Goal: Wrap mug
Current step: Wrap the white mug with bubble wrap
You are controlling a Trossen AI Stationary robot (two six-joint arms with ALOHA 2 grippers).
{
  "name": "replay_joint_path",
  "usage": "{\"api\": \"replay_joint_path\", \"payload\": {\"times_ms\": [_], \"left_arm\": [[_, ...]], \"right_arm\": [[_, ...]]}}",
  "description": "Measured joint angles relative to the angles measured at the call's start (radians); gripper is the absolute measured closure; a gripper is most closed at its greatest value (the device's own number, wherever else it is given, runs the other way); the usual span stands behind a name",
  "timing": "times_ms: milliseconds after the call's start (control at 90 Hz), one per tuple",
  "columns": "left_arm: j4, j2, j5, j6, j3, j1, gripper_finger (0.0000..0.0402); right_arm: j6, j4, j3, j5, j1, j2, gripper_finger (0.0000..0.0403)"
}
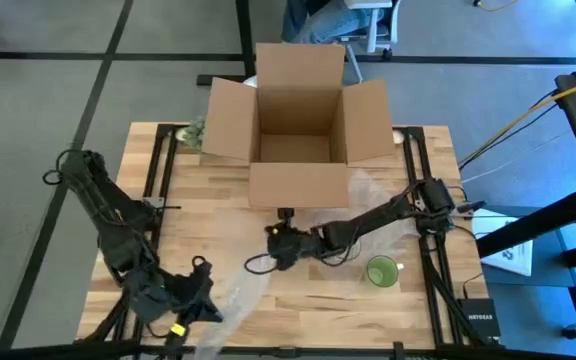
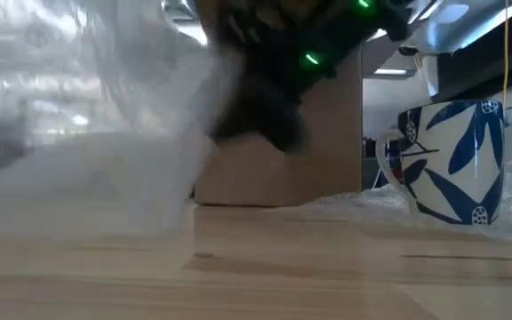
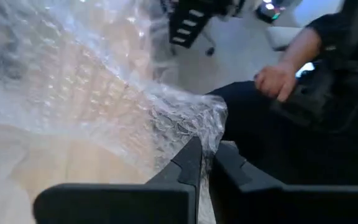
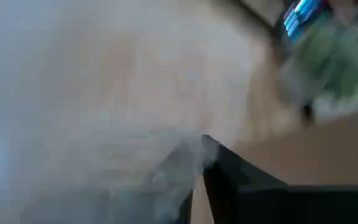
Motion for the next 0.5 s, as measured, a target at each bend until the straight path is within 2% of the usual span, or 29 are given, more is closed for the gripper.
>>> {"api": "replay_joint_path", "payload": {"times_ms": [222,400,500], "left_arm": [[-0.010,0.087,0.075,0.073,0.000,0.119,0.0401],[0.001,0.146,0.100,0.101,0.000,0.231,0.0397],[0.042,0.185,0.201,0.101,0.000,0.295,0.0376]], "right_arm": [[0.279,-0.452,0.000,-0.024,0.050,-0.102,0.0283],[0.391,-0.564,0.001,-0.091,0.110,-0.198,0.0207],[0.438,-0.609,0.001,-0.090,0.138,-0.245,0.0179]]}}
